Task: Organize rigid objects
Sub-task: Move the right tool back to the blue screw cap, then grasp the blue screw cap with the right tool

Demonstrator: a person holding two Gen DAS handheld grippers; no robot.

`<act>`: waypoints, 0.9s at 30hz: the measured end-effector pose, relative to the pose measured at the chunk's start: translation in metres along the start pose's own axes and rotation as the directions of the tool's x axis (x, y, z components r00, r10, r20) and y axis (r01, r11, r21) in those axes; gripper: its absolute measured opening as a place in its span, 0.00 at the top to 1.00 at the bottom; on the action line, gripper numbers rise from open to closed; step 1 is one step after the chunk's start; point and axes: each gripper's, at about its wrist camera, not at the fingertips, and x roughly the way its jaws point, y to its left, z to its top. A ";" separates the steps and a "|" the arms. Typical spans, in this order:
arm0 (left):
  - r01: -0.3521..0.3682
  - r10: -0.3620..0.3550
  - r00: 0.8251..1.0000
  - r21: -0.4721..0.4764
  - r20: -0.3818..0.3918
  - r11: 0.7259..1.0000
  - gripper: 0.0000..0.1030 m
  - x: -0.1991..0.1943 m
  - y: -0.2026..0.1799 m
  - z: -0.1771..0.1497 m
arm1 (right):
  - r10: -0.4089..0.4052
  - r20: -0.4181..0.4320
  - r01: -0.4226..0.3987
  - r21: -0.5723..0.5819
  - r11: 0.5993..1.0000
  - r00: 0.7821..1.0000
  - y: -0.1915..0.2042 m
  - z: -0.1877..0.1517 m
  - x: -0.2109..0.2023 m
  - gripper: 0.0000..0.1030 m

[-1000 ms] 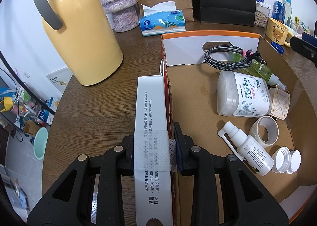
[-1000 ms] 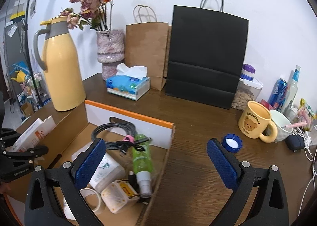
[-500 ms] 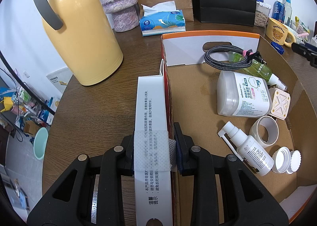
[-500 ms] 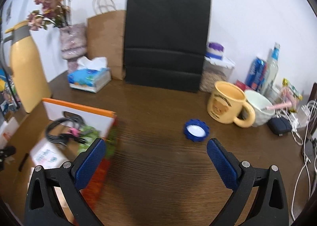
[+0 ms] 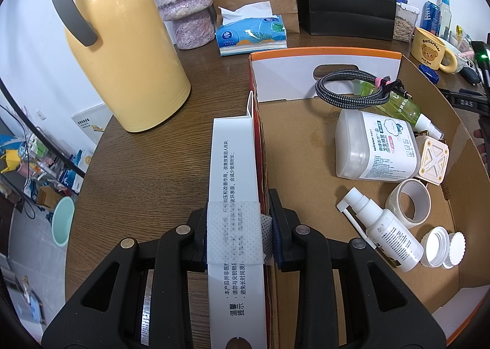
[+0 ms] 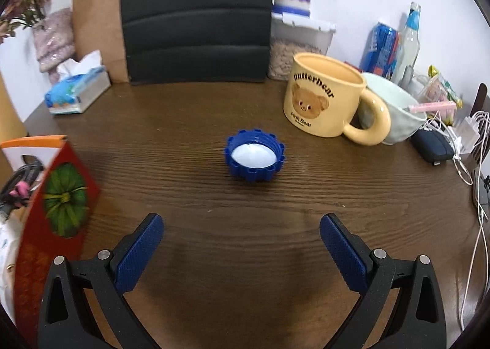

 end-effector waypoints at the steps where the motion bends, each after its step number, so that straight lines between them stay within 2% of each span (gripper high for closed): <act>1: 0.000 0.000 1.000 0.000 0.000 1.000 0.76 0.000 0.000 0.000 | -0.002 -0.007 0.002 0.004 1.000 1.000 -0.001 0.002 0.005 0.00; 5: 0.001 -0.001 1.000 -0.001 0.000 1.000 0.76 0.000 0.000 0.000 | 0.041 -0.072 -0.037 0.051 0.998 0.997 -0.011 0.011 0.028 0.00; 11: 0.000 0.000 1.000 0.000 0.000 1.000 0.76 0.000 0.000 0.000 | -0.001 -0.094 0.006 0.059 0.998 0.996 -0.015 0.029 0.048 0.00; 16: 0.000 0.000 1.000 0.000 0.000 1.000 0.76 0.000 0.000 0.000 | -0.001 -0.096 0.007 0.065 0.998 0.995 -0.013 0.046 0.061 0.00; 23: 0.000 0.000 1.000 0.000 0.000 1.000 0.76 0.000 0.000 0.000 | -0.028 -0.100 0.038 0.097 0.995 0.995 -0.014 0.054 0.067 0.00; 24: 0.000 0.000 1.000 0.000 0.000 1.000 0.76 0.000 0.000 0.000 | -0.022 -0.096 0.032 0.097 0.995 0.995 -0.014 0.054 0.066 0.03; 26: 0.000 0.000 1.000 0.000 0.000 1.000 0.76 0.000 0.000 0.000 | -0.006 -0.056 0.011 0.088 0.996 0.998 -0.012 0.055 0.059 0.36; 27: 0.000 0.000 1.000 0.000 0.000 1.000 0.76 0.000 0.000 0.000 | 0.006 -0.039 -0.003 0.085 0.996 0.999 -0.011 0.054 0.056 0.44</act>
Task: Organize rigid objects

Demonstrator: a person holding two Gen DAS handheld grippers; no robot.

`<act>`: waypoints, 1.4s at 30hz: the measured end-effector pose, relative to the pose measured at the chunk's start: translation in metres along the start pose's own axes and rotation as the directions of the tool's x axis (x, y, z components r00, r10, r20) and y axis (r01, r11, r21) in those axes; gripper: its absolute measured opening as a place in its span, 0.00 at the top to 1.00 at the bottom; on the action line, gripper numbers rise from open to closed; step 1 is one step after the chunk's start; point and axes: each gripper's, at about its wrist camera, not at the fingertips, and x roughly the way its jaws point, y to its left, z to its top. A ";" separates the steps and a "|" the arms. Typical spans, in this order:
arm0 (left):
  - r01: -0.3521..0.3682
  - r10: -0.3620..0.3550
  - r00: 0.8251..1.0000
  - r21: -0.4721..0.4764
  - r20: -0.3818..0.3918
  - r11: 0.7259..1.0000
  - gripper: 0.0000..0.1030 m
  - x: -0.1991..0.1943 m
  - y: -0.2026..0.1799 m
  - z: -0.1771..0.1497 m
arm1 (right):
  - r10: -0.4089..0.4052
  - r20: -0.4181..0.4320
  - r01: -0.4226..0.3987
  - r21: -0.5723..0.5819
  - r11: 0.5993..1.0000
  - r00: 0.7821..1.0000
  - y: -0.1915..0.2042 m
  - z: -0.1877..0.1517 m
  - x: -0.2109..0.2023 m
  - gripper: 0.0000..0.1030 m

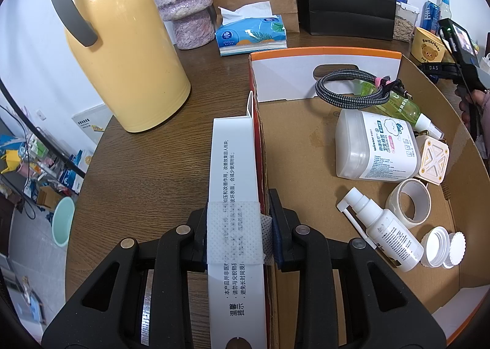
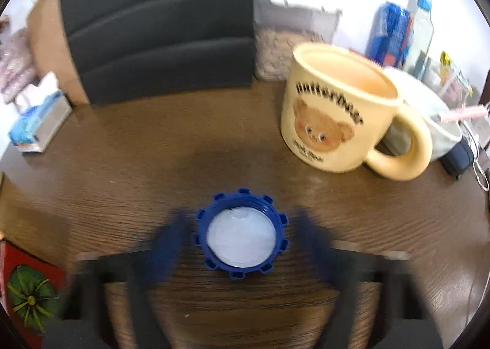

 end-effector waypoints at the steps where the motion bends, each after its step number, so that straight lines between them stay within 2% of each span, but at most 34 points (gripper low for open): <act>1: 0.000 0.000 1.000 0.000 0.000 1.000 0.76 0.000 0.000 0.000 | 0.019 0.004 -0.019 0.003 1.000 1.000 0.000 -0.001 -0.002 0.44; 6: 0.000 0.000 1.000 0.000 0.000 1.000 0.76 0.000 0.000 0.000 | 0.022 0.068 -0.023 0.014 1.000 0.997 0.001 -0.008 -0.019 0.44; 10: 0.000 0.000 1.000 0.000 0.000 1.000 0.76 0.000 0.000 0.000 | 0.029 0.164 -0.028 -0.005 1.000 0.986 0.009 -0.025 -0.048 0.44; 15: 0.000 0.000 1.000 0.000 0.000 1.000 0.76 0.000 0.000 0.000 | 0.065 0.228 -0.053 -0.062 0.997 0.971 0.025 -0.044 -0.082 0.44; 22: 0.000 0.000 1.000 0.000 0.000 1.000 0.76 0.000 0.000 0.000 | 0.185 0.330 -0.140 -0.155 0.978 0.926 0.054 -0.061 -0.147 0.44; 28: 0.000 0.000 1.000 -0.001 0.000 1.000 0.76 0.000 0.000 0.000 | 0.296 0.337 -0.200 -0.291 0.935 0.894 0.093 -0.078 -0.184 0.44; 31: 0.000 0.000 1.000 0.000 0.000 1.000 0.76 0.000 0.000 0.000 | 0.336 0.318 -0.220 -0.349 0.911 0.887 0.112 -0.085 -0.193 0.44; 37: 0.000 0.000 1.000 -0.001 0.000 1.000 0.76 0.000 0.000 0.000 | 0.363 0.252 -0.238 -0.417 0.877 0.897 0.137 -0.097 -0.189 0.44; 42: 0.000 0.000 1.000 0.000 0.000 1.000 0.76 0.000 0.000 0.000 | 0.367 0.219 -0.248 -0.431 0.868 0.904 0.144 -0.100 -0.186 0.44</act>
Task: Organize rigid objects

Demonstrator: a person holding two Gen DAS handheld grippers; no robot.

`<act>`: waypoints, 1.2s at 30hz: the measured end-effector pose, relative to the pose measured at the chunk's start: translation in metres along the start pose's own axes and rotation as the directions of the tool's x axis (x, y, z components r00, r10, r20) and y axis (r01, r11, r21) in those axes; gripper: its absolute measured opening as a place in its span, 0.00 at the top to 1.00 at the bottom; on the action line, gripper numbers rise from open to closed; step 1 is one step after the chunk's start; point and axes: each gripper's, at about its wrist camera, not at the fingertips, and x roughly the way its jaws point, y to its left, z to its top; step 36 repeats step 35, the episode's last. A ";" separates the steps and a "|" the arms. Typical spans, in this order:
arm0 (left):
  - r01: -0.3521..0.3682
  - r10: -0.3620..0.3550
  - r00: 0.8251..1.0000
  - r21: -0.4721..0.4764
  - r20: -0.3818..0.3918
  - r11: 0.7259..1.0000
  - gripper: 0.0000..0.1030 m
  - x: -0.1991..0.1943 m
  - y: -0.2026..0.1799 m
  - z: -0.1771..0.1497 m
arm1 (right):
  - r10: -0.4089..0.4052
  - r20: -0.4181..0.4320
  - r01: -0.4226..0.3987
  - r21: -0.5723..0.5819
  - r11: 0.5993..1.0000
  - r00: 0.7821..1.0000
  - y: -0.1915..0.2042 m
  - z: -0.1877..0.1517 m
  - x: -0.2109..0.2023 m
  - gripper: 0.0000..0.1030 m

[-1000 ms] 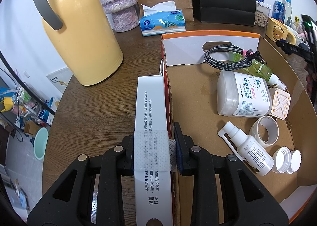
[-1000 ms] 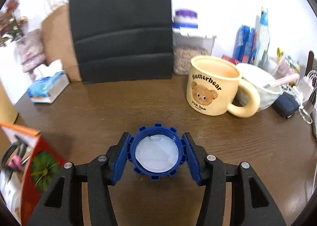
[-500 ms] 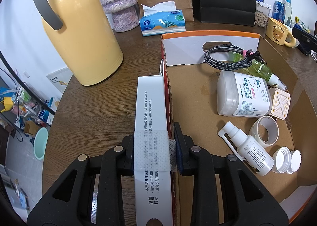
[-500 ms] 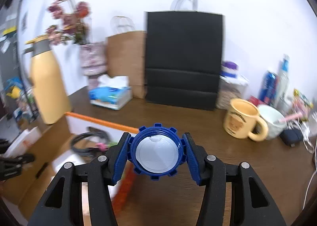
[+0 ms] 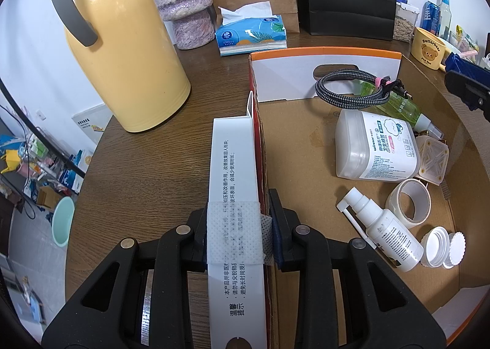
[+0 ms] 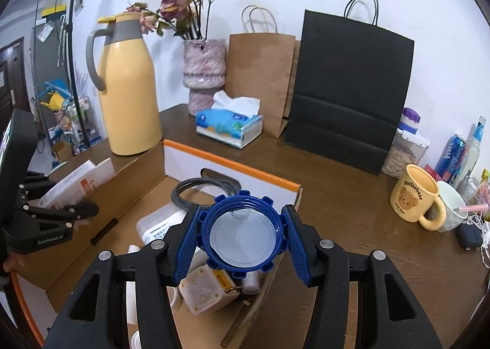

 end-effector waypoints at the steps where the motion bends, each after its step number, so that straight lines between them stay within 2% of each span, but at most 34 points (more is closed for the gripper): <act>1: 0.000 0.000 1.000 0.000 0.000 1.000 0.76 0.000 0.000 0.000 | 0.003 -0.005 -0.003 0.003 1.000 1.000 0.000 0.000 0.001 0.43; 2: 0.000 0.000 1.000 0.000 0.000 1.000 0.76 0.000 0.000 0.000 | 0.008 -0.012 -0.008 0.005 1.000 1.000 0.000 0.000 0.002 0.42; 3: 0.000 0.000 1.000 0.000 0.000 1.000 0.76 0.000 0.000 0.000 | 0.017 -0.020 -0.017 0.008 1.000 1.000 0.000 0.000 0.003 0.33; 4: 0.000 0.000 1.000 0.000 0.000 1.000 0.76 0.000 0.000 0.000 | 0.012 -0.022 -0.012 0.011 1.000 1.000 0.000 -0.001 0.003 0.16; 6: 0.000 0.000 1.000 0.000 0.000 1.000 0.76 0.000 0.000 0.000 | -0.004 -0.023 0.004 0.008 1.000 1.000 0.001 -0.001 0.003 0.08; 36: 0.001 -0.001 1.000 -0.001 -0.001 1.000 0.76 0.000 0.000 0.000 | -0.035 -0.004 0.035 0.042 0.999 0.999 -0.002 -0.003 -0.013 0.08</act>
